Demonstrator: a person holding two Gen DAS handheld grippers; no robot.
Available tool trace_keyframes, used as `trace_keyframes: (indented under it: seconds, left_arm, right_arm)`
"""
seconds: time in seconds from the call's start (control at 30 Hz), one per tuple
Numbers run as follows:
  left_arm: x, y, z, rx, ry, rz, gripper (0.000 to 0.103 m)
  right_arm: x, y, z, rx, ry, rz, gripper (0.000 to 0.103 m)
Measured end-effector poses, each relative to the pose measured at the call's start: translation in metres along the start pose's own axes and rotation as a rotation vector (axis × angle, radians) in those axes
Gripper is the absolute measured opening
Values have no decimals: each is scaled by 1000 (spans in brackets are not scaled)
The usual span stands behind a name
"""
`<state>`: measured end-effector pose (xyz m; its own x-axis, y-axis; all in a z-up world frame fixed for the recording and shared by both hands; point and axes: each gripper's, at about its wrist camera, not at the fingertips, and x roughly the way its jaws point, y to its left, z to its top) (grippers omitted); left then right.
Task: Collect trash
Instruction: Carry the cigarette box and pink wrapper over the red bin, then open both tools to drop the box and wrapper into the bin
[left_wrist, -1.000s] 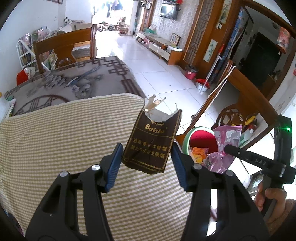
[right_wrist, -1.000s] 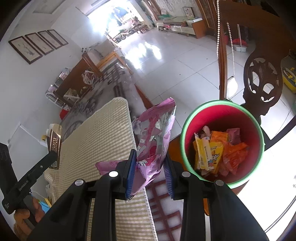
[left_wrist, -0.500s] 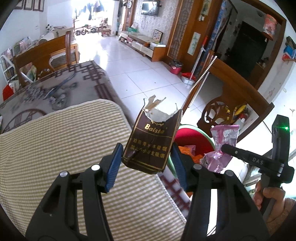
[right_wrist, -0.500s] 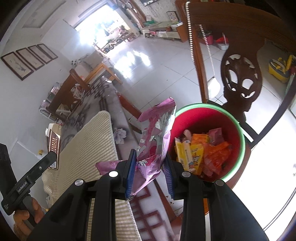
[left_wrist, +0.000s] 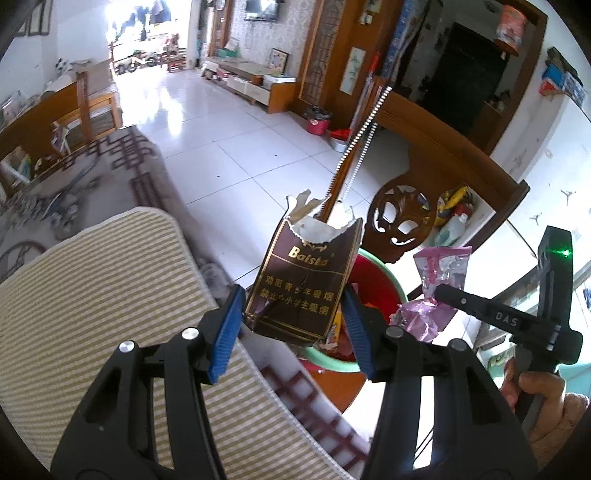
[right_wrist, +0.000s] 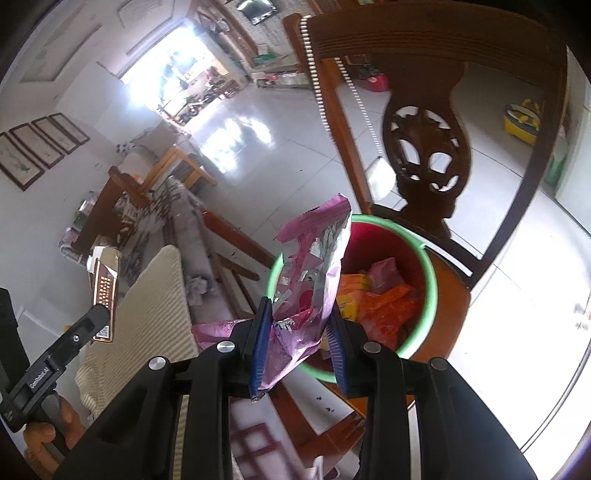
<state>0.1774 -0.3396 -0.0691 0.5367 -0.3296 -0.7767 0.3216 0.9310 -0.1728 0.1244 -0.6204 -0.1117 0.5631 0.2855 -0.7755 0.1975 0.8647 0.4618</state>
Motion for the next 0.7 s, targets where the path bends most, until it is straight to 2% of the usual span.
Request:
trace_keyframes:
  seconds: [0.2, 0.47, 0.7]
  left_arm:
    - [26, -18, 10, 32, 28, -29, 51]
    - [69, -32, 19, 32, 109, -62, 51]
    - [87, -43, 23, 47, 142, -87, 51]
  right_arm:
    - [0, -13, 13, 11, -18, -18, 30]
    - [3, -25, 21, 22, -16, -36, 30]
    - [5, -23, 29, 7, -27, -48, 30]
